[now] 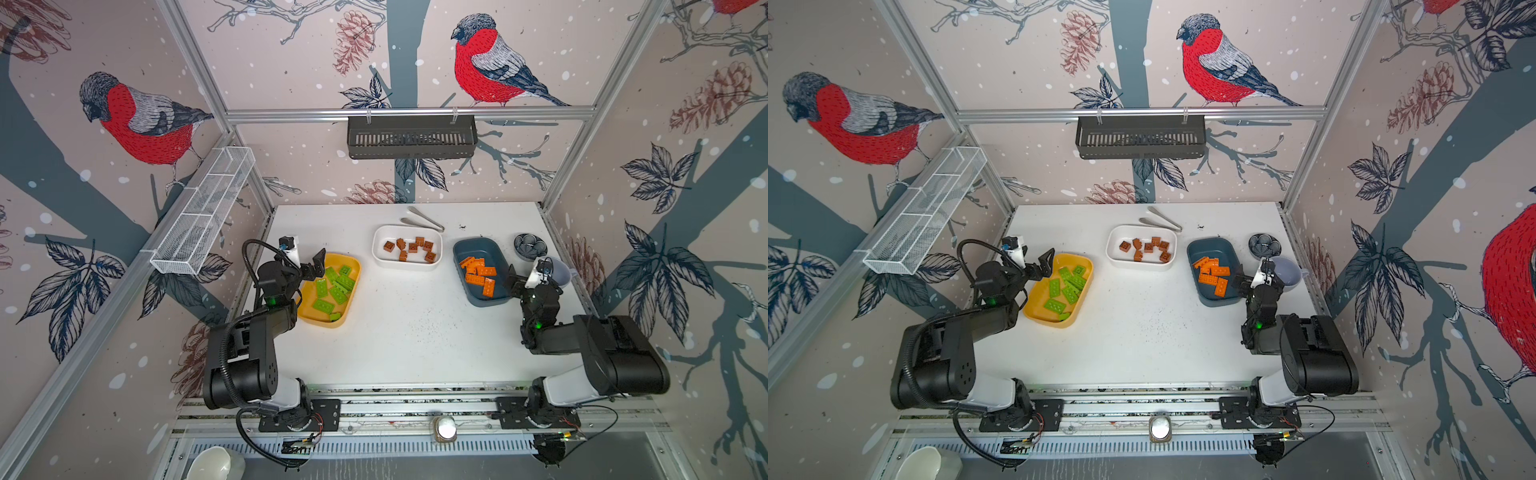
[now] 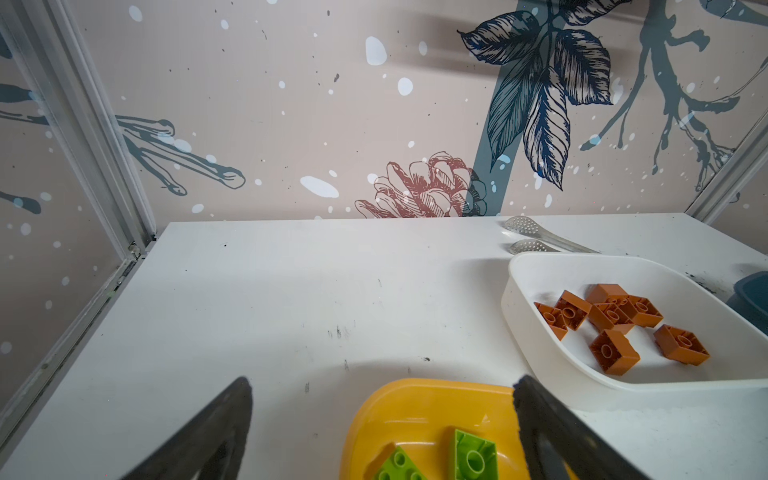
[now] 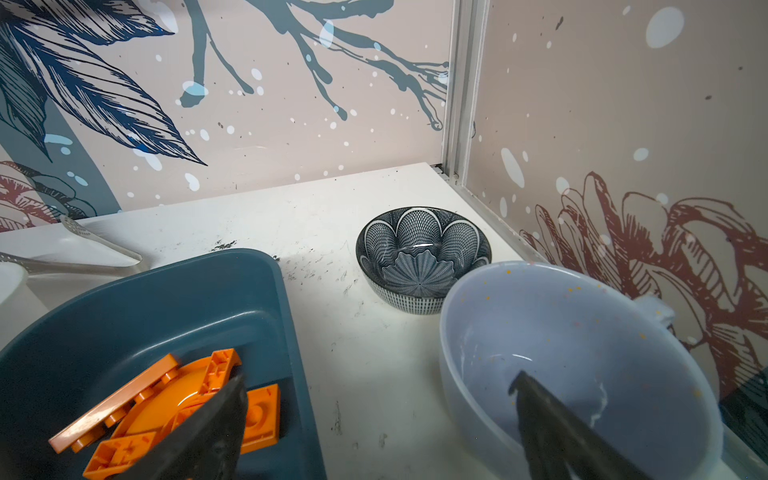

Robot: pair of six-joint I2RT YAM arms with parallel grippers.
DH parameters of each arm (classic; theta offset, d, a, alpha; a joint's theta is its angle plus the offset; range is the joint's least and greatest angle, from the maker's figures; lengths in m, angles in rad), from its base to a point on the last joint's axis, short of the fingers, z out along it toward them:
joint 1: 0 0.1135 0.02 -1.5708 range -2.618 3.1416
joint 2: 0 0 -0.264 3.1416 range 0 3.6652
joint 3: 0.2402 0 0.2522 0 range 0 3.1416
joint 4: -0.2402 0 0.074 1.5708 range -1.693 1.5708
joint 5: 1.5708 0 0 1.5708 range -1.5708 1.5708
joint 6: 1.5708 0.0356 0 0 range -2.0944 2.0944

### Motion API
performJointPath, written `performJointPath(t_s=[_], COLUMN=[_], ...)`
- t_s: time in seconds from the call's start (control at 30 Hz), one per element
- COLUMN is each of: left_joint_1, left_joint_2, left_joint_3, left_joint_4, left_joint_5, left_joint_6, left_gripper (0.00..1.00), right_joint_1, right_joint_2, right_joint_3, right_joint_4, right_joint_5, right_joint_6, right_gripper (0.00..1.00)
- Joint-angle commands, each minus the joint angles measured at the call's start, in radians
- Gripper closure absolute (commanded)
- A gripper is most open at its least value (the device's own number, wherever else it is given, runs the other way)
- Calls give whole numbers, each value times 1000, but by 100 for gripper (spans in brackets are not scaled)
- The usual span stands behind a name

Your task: Sort the legos into containers by color

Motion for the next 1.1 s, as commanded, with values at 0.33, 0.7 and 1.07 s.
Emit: performJointPath(t_s=[0.33,0.7,1.07], left_joint_1=[-50,-52,-53], left_joint_2=[-7,51,59], left_joint_3=[-148,-171,-176], left_joint_4=[139,217,232], left_joint_5=[-87,-102,-108], left_joint_6=[-8,-14,-16], left_gripper=[3,3,3], right_joint_1=[6,7,9], right_joint_2=[5,7,6], right_joint_3=[15,19,21], right_joint_4=[9,8,2], right_joint_5=[-18,-15,-16], right_joint_6=[-33,-33,-36], right_gripper=[1,0,0])
